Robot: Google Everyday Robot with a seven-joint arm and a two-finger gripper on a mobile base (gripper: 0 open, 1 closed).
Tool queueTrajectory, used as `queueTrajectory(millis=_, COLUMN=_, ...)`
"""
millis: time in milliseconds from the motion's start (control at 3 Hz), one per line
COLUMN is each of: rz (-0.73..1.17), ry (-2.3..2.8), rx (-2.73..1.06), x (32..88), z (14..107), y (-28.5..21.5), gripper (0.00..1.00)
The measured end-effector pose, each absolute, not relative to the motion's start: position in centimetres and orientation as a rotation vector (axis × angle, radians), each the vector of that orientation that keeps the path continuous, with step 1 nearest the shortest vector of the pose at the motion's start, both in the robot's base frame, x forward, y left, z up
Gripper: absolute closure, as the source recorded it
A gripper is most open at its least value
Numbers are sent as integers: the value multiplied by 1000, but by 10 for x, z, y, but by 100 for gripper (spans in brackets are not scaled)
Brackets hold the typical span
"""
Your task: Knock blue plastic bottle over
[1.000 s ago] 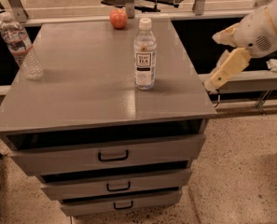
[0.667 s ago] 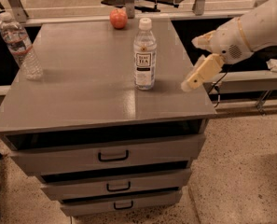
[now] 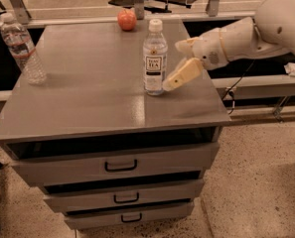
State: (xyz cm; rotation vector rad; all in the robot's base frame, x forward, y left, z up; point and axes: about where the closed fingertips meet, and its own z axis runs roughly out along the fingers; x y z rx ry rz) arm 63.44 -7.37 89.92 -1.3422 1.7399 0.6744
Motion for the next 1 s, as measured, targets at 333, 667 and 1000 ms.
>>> queueTrajectory(millis=333, rz=777, ry=1714, rx=-1336, x=643, z=897, y=-46, gripper=12)
queueTrajectory(millis=667, rz=858, ry=1719, rx=-1347, x=647, z=895, y=-26, gripper=36)
queueTrajectory(millis=1000, rz=861, ry=1750, rx=-1381, x=647, z=897, y=-18, gripper=59)
